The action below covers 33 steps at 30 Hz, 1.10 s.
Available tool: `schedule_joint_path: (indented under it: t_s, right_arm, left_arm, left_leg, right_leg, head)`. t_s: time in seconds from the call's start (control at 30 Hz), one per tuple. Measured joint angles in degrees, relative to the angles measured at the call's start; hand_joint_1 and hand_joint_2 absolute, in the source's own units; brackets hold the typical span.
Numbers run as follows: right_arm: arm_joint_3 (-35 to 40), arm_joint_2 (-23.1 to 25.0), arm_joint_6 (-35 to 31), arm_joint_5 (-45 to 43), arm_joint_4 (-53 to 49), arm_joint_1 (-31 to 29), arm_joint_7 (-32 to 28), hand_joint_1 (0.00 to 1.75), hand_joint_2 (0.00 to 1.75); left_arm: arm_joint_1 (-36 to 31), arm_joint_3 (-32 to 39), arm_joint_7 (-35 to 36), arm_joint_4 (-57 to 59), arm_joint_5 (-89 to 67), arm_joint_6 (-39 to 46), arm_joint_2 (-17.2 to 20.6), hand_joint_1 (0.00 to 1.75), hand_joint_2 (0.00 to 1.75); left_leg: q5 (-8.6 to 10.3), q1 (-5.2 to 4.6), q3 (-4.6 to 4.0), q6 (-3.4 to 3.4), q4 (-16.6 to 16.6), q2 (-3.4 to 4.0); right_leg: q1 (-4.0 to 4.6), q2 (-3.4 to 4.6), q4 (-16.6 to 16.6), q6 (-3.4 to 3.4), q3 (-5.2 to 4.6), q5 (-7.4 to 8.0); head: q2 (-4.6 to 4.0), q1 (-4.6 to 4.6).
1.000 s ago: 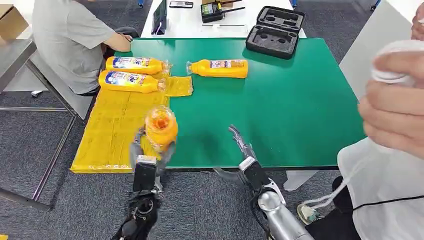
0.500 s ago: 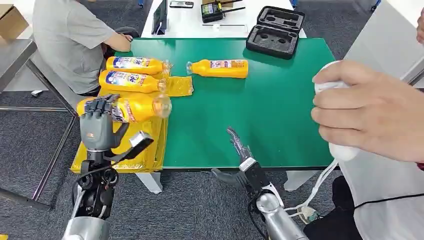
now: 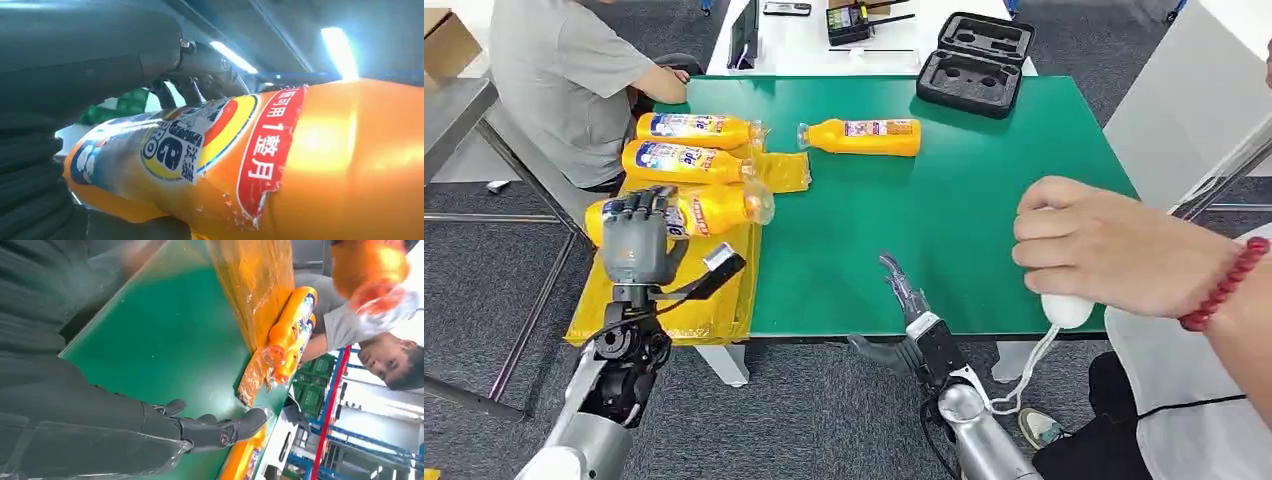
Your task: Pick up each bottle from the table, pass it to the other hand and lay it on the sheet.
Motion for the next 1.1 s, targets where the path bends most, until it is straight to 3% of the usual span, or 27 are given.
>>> schedule_joint_path:
  t_s: [0.27, 0.37, 0.43, 0.57, 0.9, 0.93, 0.97, 1.1]
  right_arm:
    - [-0.6, 0.3, 0.4, -0.5, 0.2, -0.4, 0.0, 0.00, 1.75]
    - [-0.6, 0.3, 0.4, -1.2, 0.3, -0.5, 0.0, 0.00, 1.75]
    - [-0.6, 0.3, 0.4, -1.8, 0.6, -0.9, 0.0, 0.00, 1.75]
    - [-0.5, 0.2, 0.4, -2.7, 1.2, -1.6, 0.0, 0.00, 1.75]
    - [0.4, 0.1, 0.3, -3.8, 2.2, -2.6, 0.0, 0.00, 1.75]
    - [0.5, 0.2, 0.3, -3.8, 2.4, -2.8, 0.0, 0.00, 1.75]
    - [0.6, 0.2, 0.3, -3.8, 2.5, -2.9, 0.0, 0.00, 1.75]
    - [0.7, 0.2, 0.3, -3.9, 2.7, -3.1, 0.0, 0.00, 1.75]
  left_arm:
    - [-0.8, -6.4, 1.0, 7.3, -0.6, 0.0, 0.9, 1.45, 1.75]
    - [-1.3, -8.1, 3.3, 9.9, -0.2, 0.0, 1.4, 1.31, 1.75]
    - [-1.3, -8.5, 4.8, 11.5, -0.3, 0.0, 1.7, 1.12, 1.75]
    - [-2.0, -9.7, 7.0, 14.9, 0.8, 0.0, 2.7, 1.41, 1.75]
    - [-5.5, -9.8, 9.8, 24.5, -0.4, 0.0, 4.8, 1.38, 1.75]
    - [-5.9, -9.9, 9.9, 25.3, -0.5, 0.0, 4.9, 1.15, 1.75]
    - [-6.2, -10.1, 9.9, 26.0, -0.5, 0.0, 5.0, 0.23, 1.75]
    - [-7.1, -10.8, 8.6, 28.3, -0.5, 0.0, 5.2, 0.23, 1.75]
  left_leg:
    - [0.00, -0.01, -0.03, 0.00, 0.0, 0.01]
    - [0.00, 0.00, -0.03, 0.00, 0.0, 0.00]
    - [0.00, 0.01, -0.03, 0.00, 0.0, 0.02]
    - [0.00, 0.01, -0.02, 0.00, 0.0, -0.01]
    - [0.01, 0.01, -0.03, -0.01, 0.0, 0.00]
    - [0.01, 0.00, -0.03, -0.01, 0.0, 0.00]
    - [0.01, 0.00, -0.03, -0.01, 0.0, 0.00]
    - [0.01, 0.00, -0.03, -0.01, 0.0, 0.00]
  right_leg:
    - [0.00, 0.00, 0.0, 0.00, -0.01, 0.00]
    - [0.00, 0.00, 0.0, 0.00, -0.01, 0.00]
    - [0.01, 0.01, 0.0, 0.00, -0.01, 0.00]
    - [0.01, 0.00, 0.0, 0.00, -0.02, 0.00]
    - [0.00, 0.00, 0.0, 0.00, -0.02, 0.00]
    - [0.00, 0.00, 0.0, 0.00, -0.02, 0.00]
    - [0.00, 0.00, 0.0, 0.00, -0.02, 0.00]
    - [0.00, 0.00, 0.0, 0.00, -0.01, 0.00]
  head:
    - [0.00, 0.02]
    - [0.00, 0.00]
    - [0.00, 0.02]
    - [0.00, 0.02]
    - [0.00, 0.00]
    - [0.00, 0.00]
    - [0.00, 0.02]
    - [0.00, 0.00]
